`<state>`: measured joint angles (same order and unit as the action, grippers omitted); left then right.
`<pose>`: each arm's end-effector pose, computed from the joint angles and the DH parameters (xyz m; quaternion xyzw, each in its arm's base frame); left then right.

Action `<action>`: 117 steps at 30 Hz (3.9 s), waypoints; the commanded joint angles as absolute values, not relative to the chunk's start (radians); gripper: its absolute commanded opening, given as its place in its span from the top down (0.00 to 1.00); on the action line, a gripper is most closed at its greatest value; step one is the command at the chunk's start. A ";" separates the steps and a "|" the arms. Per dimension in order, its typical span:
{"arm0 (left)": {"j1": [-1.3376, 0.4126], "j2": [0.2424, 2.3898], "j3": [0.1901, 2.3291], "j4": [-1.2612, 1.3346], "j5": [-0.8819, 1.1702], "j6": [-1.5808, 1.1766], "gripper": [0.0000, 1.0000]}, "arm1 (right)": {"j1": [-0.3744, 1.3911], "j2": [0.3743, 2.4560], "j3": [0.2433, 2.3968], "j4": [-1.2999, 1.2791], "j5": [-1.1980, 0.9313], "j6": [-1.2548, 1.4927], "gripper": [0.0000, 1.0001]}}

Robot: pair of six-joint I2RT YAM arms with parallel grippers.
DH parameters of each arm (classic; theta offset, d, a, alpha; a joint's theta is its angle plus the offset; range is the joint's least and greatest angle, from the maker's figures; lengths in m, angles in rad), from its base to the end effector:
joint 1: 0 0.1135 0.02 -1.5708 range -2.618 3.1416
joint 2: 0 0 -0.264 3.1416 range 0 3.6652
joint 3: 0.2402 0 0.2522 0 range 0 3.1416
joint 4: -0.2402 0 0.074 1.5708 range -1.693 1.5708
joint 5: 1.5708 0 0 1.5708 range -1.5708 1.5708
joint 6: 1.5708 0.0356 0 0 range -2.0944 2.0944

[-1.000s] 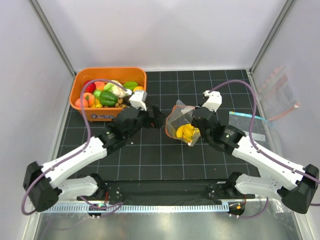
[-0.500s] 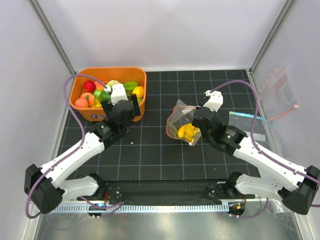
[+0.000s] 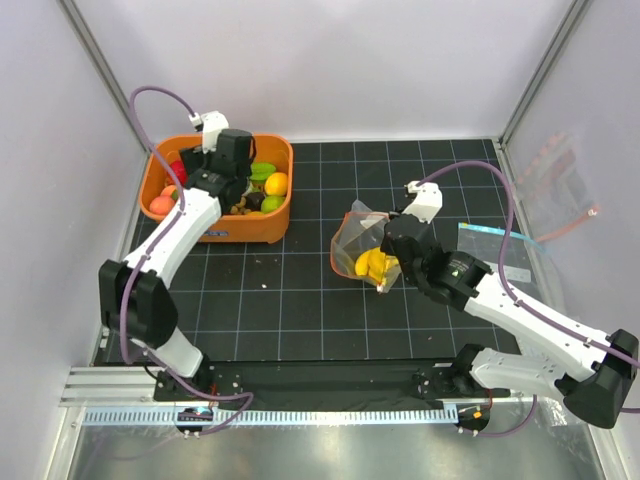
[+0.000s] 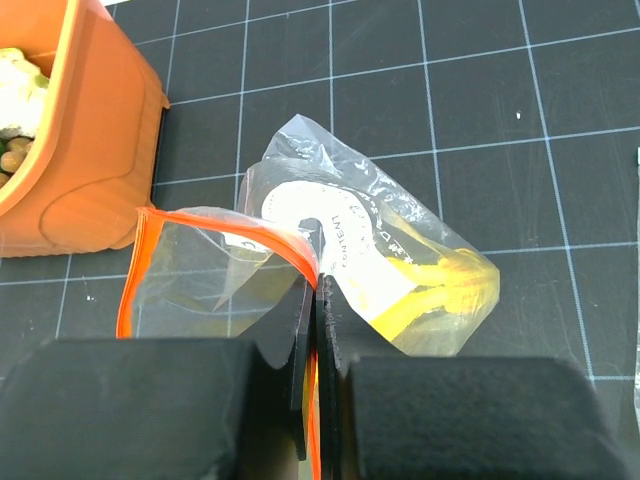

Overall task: Place the food in the zip-top bag and seal the zipper
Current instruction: Pick up the fake fruit from the bin, then place the fake fruit in the zipper food storage bag.

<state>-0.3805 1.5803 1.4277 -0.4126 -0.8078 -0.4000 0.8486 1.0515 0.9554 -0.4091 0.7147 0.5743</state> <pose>0.3410 -0.1087 0.3467 -0.1972 0.8038 0.1499 0.5408 0.1675 0.1548 0.3301 0.0657 0.8237 0.0825 0.5572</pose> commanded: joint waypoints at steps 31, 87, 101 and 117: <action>-0.037 2.123 1.801 -0.324 -0.755 -0.278 0.00 | 0.847 0.969 0.937 -0.333 0.660 0.583 0.99; -0.909 1.307 1.206 -0.117 -0.175 -0.480 0.66 | 0.847 1.035 0.963 -0.318 0.534 0.558 0.99; -0.994 1.307 1.043 0.116 -0.155 -0.491 0.65 | 0.845 0.917 0.890 -0.272 0.588 0.614 0.99; -0.994 1.368 1.077 0.106 -0.155 -0.468 0.07 | 0.845 0.884 0.879 -0.279 0.612 0.627 0.99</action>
